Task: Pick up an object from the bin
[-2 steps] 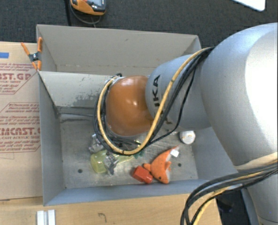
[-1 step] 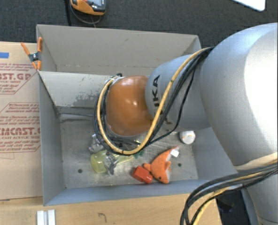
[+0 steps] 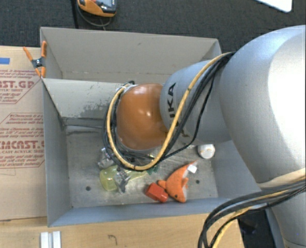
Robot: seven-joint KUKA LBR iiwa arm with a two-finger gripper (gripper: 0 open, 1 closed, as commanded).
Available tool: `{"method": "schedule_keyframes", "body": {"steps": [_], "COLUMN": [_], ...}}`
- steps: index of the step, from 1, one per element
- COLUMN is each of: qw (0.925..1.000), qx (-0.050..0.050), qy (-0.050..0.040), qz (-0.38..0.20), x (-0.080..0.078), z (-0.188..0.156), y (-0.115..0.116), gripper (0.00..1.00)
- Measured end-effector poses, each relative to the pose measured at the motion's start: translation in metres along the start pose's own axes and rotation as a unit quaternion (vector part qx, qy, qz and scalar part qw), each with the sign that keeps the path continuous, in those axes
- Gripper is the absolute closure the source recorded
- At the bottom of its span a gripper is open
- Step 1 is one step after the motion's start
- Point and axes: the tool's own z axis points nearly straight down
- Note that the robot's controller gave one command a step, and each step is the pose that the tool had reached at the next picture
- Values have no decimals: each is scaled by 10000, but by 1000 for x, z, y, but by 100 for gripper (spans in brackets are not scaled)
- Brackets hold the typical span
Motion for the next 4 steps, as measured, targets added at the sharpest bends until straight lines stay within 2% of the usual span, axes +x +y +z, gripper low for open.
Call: {"method": "schedule_keyframes", "body": {"steps": [4], "qw": [10000], "qx": [-1], "qy": [0], "qz": [0], "x": [0], "z": [0], "y": [0], "gripper": [100]}}
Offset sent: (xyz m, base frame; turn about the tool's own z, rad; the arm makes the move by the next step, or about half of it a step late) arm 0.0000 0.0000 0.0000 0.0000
